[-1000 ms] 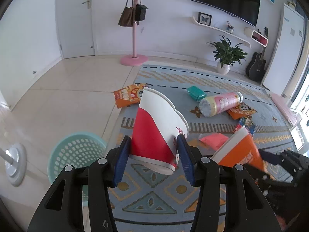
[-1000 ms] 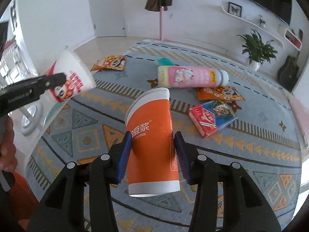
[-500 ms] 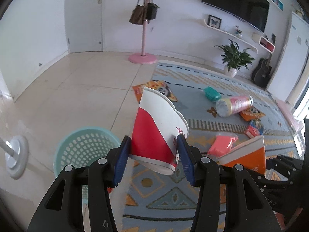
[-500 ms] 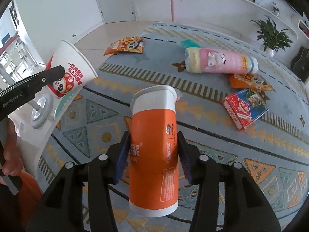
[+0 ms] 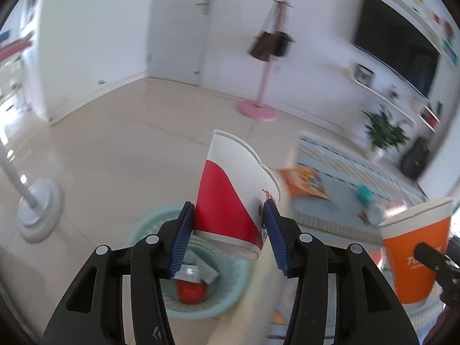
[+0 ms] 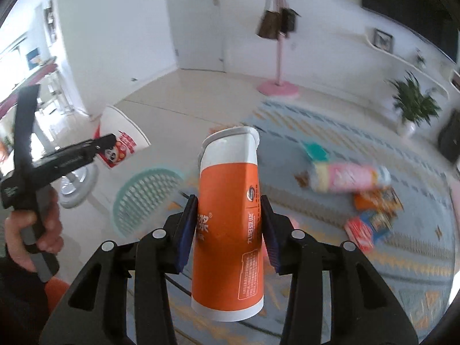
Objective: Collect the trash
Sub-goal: 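Carry both cups over the teal wastebasket and open both grippers to drop them, then grasp the pink bag with the left gripper while the right gripper grasps the tiger-print card box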
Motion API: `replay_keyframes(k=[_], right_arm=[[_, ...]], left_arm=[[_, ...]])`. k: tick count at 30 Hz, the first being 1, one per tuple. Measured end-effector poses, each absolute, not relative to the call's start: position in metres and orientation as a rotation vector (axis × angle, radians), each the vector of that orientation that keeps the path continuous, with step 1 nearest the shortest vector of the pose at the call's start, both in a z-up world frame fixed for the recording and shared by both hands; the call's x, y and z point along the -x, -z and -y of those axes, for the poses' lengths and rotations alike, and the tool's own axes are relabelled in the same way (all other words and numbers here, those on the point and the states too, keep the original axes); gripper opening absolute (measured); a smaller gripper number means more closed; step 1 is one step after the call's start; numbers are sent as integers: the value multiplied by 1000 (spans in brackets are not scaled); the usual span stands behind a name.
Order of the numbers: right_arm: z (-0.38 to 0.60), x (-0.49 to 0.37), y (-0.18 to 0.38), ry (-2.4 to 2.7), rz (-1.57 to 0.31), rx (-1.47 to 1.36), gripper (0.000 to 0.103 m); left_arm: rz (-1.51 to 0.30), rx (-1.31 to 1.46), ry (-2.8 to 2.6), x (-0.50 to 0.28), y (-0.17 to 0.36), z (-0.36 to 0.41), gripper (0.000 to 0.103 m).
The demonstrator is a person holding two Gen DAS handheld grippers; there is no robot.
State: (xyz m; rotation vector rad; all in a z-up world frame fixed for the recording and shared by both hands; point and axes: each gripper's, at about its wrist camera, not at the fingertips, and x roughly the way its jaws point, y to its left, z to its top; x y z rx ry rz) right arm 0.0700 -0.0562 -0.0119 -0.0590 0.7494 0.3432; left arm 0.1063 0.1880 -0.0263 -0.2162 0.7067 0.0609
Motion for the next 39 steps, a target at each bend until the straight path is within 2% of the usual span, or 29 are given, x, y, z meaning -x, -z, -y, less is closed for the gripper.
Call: replay_keyframes(k=[6, 15, 25, 28, 39], right_arm=[[-11, -115, 13, -486, -777, -38, 39], [-85, -168, 58, -500, -854, -25, 40], [-105, -196, 100, -473, -945, -33, 46], [-105, -199, 109, -454, -959, -25, 47], [-74, -186, 100, -445, -935, -66, 47]], left_arm=[[-699, 307, -187, -109, 30, -248, 48], [-720, 217, -330, -111, 36, -253, 48], [-846, 240, -337, -131, 62, -262, 49], [-866, 213, -349, -131, 66, -259, 58], [-789, 226, -265, -125, 49, -240, 60]])
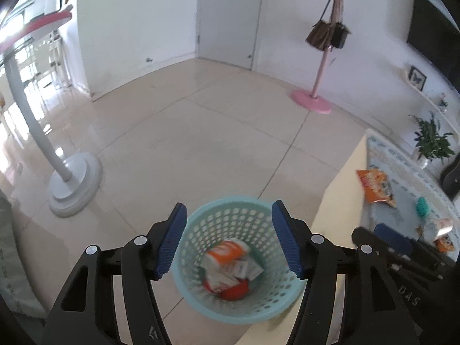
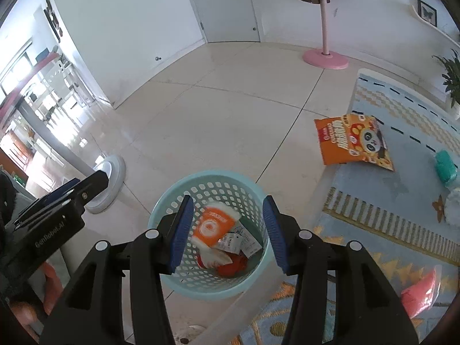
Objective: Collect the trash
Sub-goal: 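Grasp the pink bag with the left gripper while the right gripper grasps the tiger-print card box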
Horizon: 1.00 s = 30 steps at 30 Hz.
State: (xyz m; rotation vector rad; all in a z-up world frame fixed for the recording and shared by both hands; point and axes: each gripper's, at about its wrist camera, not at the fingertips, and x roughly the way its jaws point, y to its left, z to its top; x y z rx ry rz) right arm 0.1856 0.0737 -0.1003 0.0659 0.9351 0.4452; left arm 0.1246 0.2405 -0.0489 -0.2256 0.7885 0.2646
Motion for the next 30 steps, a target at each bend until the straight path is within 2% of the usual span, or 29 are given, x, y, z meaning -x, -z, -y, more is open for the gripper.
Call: replay_keyframes(k=[7, 11, 18, 24, 30], right_arm=[[-17, -151, 65, -413, -839, -90, 47], [35, -123, 40, -339, -762, -78, 46], [151, -83, 19, -145, -703, -47, 31], [241, -74, 59, 15, -809, -95, 30], [262, -77, 117, 27, -932, -156, 30]], left_arm=[[-677, 226, -71, -118, 25, -193, 60], [-674, 253, 130, -120, 22, -136, 60], [-775, 151, 343, -135, 55, -29, 59], [-906, 62, 433, -149, 99, 27, 58], [-989, 11, 543, -147, 123, 57, 58]])
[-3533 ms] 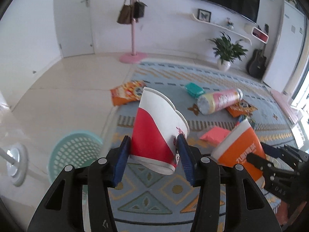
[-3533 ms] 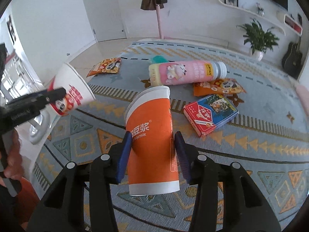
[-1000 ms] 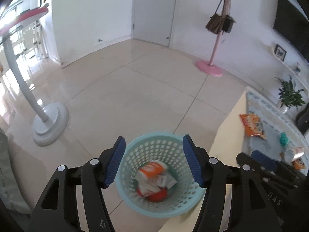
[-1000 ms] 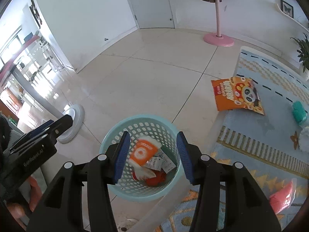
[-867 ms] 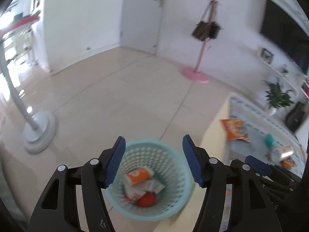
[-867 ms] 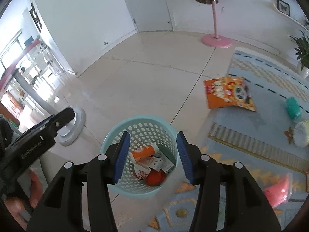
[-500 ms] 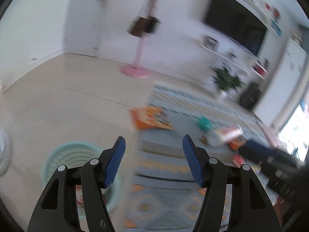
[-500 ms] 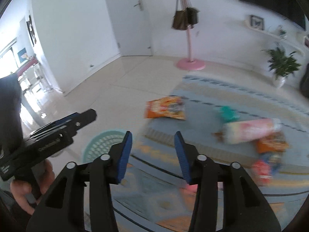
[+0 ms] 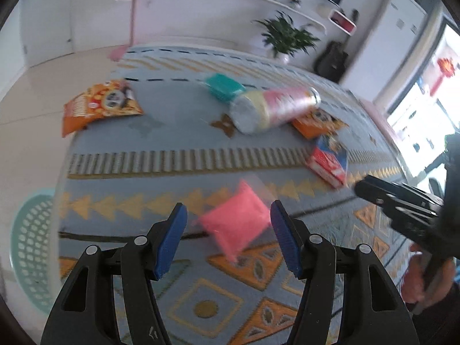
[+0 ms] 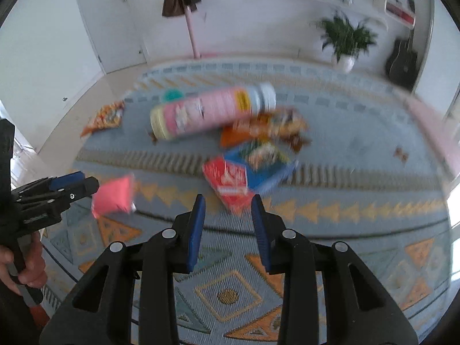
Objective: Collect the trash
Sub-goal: 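Grasp the pink bag with the left gripper while the right gripper grasps the tiger-print card box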
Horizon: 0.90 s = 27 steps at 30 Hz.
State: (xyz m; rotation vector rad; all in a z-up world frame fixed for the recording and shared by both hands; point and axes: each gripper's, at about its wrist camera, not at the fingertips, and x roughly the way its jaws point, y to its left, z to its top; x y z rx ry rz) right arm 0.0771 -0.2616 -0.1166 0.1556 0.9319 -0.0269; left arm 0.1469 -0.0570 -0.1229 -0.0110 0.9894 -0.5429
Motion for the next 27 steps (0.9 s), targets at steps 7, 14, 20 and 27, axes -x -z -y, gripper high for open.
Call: replay_keyframes(k=[7, 14, 20, 27], right_arm=[[264, -83, 141, 86, -957, -162, 30], [321, -66, 144, 187, -930, -281, 30], [316, -64, 124, 124, -867, -258, 30], [307, -103, 130, 40, -953, -350, 36]], left_arm=[[-1057, -14, 682, -131, 136, 79, 58], [-1015, -87, 754, -113, 122, 93, 59], [-1069, -7, 670, -134, 127, 96, 63], [-1105, 40, 603, -155, 140, 95, 63]])
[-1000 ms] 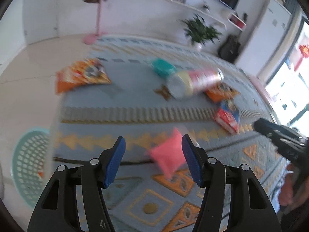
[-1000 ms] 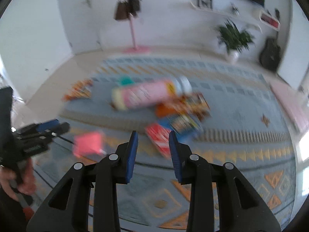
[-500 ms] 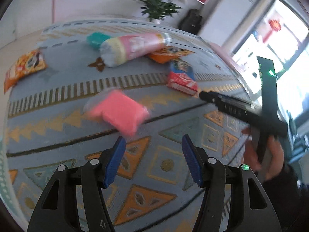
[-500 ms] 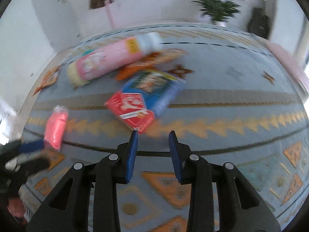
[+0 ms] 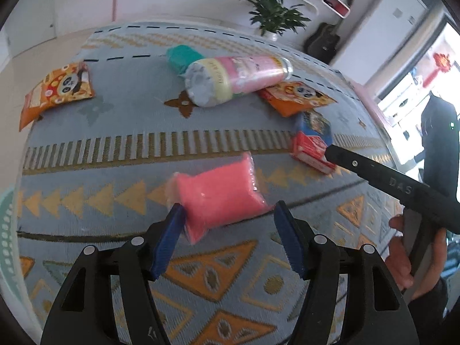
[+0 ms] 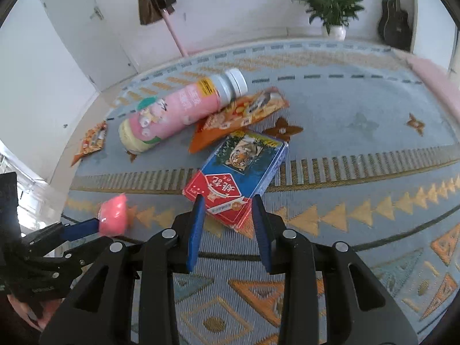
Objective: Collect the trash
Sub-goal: 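Grasp the pink bag with the left gripper while the right gripper grasps the tiger-print card box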
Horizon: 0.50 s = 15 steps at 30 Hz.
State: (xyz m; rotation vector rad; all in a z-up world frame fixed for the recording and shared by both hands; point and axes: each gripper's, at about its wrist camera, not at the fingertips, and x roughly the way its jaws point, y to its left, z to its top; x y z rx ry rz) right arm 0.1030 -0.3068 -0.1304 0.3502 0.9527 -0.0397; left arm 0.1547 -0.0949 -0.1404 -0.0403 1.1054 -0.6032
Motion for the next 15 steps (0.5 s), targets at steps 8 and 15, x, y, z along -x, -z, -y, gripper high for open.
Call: replay_keyframes(k=[8, 15], right_arm=[[311, -122, 142, 10, -991, -436, 61], [303, -142, 145, 62, -997, -458, 84]], left_arm=[[-1060, 47, 540, -164, 132, 82, 63], [-1068, -34, 609, -154, 131, 82, 68]])
